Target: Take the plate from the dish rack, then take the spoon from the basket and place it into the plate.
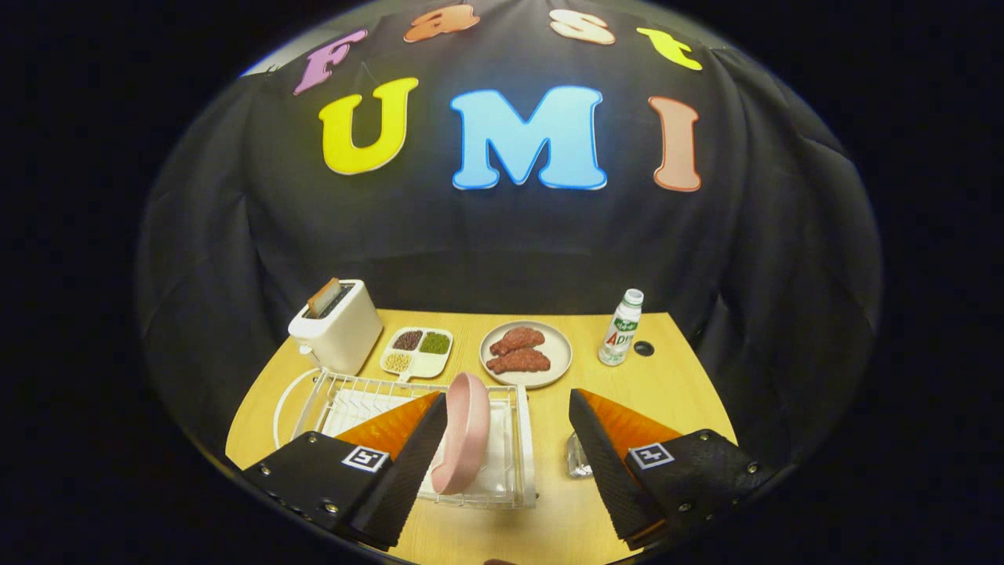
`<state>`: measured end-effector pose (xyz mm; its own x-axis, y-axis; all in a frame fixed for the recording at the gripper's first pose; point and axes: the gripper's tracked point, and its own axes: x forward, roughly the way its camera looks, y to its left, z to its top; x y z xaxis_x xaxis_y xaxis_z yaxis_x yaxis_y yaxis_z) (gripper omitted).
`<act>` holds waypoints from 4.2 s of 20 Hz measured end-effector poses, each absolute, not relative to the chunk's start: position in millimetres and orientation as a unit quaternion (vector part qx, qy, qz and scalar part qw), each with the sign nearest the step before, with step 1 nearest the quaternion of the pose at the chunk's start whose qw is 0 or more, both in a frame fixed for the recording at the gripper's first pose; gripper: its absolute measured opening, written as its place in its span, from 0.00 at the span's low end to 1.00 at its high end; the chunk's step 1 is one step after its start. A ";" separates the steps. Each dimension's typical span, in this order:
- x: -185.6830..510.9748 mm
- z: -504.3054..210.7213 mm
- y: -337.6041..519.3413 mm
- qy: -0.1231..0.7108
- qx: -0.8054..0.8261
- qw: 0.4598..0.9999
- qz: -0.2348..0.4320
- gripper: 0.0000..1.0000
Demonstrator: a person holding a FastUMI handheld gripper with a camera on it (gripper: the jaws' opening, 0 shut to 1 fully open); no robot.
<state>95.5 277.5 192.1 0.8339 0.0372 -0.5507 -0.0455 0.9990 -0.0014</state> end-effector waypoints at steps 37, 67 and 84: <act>137.0 170.9 278.7 0.373 -0.121 0.909 -0.142 0.04; -69.7 55.5 194.6 0.444 0.076 0.892 0.035 0.04; -83.4 -39.8 217.7 0.499 0.180 0.842 0.101 0.16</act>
<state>-83.4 217.7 -39.8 0.4820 0.3491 -0.8036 0.0101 0.9149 0.4035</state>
